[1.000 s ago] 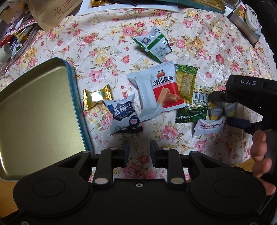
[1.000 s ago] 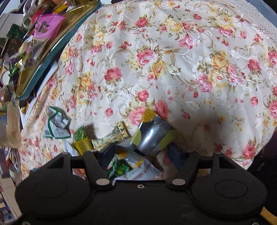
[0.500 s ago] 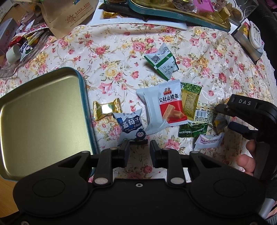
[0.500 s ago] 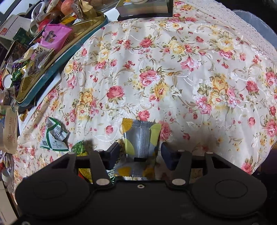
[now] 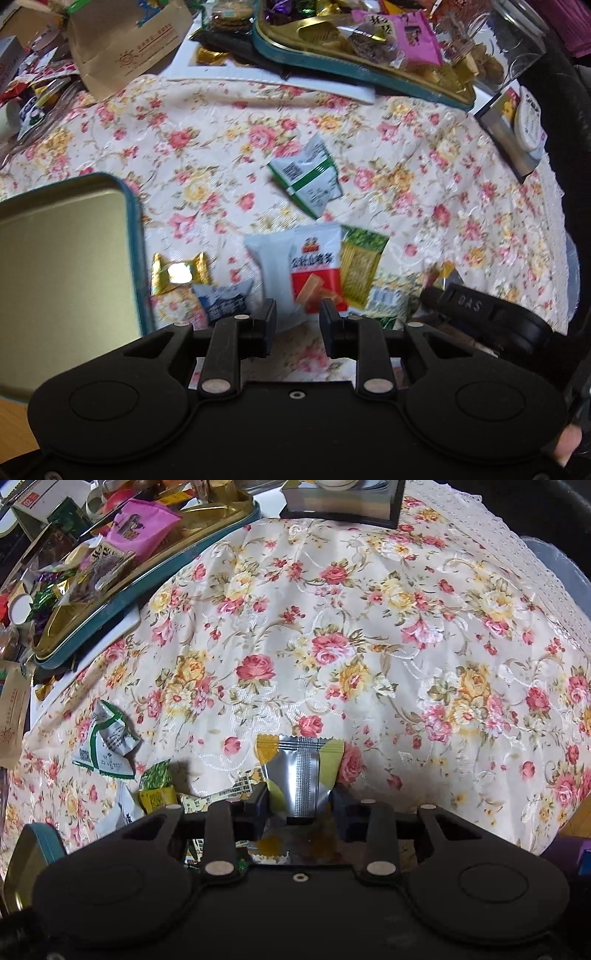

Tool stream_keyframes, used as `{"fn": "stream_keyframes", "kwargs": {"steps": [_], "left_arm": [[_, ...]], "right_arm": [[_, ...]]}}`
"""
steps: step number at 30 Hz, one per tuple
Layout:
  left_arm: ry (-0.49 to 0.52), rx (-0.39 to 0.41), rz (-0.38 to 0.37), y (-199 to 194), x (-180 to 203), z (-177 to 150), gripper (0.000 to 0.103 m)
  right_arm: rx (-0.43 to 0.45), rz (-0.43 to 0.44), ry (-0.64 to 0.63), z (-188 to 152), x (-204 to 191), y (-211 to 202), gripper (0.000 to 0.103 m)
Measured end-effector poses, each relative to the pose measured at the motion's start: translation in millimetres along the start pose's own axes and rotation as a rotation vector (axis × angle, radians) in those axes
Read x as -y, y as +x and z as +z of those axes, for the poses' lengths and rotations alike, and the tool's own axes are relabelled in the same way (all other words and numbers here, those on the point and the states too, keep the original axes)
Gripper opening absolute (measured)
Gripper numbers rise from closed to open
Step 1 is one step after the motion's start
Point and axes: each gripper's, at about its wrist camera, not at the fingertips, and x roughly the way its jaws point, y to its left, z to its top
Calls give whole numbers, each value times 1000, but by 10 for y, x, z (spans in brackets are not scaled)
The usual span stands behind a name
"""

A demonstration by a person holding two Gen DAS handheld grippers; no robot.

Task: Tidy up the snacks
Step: 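Grasp the red-and-white snack packet with the left gripper while the right gripper holds the candy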

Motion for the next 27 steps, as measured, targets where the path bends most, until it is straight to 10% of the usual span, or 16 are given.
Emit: {"fn": "stream_keyframes", "kwargs": {"steps": [13,27], "left_arm": [[-35,-18,23,467,155,134,36],[-115,20,49,637,204,189,58]], "right_arm": [[101,141,43,89,207,-595,37],[103,190,51,77,317,-743,38]]}}
